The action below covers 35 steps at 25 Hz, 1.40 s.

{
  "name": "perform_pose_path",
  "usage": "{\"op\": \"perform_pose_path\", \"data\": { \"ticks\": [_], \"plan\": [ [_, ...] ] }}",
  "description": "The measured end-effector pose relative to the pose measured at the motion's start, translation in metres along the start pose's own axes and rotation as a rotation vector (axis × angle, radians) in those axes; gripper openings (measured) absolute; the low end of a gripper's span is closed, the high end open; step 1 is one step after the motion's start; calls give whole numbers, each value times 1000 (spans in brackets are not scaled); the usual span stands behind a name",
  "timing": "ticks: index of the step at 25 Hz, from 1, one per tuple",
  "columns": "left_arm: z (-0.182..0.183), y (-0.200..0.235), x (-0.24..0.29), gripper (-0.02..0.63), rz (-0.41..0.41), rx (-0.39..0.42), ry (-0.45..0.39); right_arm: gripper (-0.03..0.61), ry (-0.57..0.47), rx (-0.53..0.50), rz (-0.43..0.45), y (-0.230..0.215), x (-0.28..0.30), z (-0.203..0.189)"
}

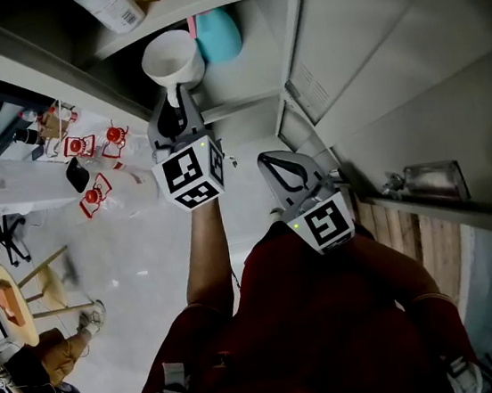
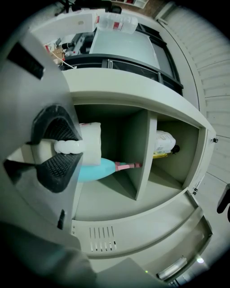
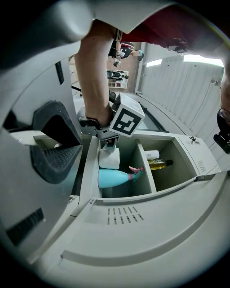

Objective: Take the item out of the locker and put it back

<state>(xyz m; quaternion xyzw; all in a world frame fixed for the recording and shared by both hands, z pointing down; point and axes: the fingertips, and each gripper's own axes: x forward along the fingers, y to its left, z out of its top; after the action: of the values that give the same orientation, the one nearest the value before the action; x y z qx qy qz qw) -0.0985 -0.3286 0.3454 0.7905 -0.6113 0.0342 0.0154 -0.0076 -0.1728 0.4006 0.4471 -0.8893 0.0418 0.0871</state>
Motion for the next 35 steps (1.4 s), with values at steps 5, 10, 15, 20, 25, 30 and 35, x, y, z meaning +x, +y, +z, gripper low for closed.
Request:
{"op": "perform_pose_path", "data": {
  "ticks": [5, 10, 15, 20, 25, 30, 35],
  "plan": [
    [-2, 0, 2, 55, -2, 2, 18, -3, 5, -7, 7, 1, 3, 0],
    [-2, -4, 3, 63, -34, 9, 12, -3, -5, -1, 8, 1, 6, 2],
    [1, -9, -1, 107, -59, 16, -4, -3, -5, -4, 4, 0, 6, 4],
    [6, -11, -6, 141, -81, 26, -29, -2, -21, -8, 6, 1, 7, 6],
    [9, -13, -14, 147, -97, 32, -41, -2, -30, -3, -4, 2, 8, 9],
    [12, -14, -24, 153, -109, 39, -53, -2, -44, 11, -28, 1, 8, 11],
    [17, -14, -37, 153, -125, 43, -67, -2, -59, 22, -63, -2, 7, 17]
  ]
}}
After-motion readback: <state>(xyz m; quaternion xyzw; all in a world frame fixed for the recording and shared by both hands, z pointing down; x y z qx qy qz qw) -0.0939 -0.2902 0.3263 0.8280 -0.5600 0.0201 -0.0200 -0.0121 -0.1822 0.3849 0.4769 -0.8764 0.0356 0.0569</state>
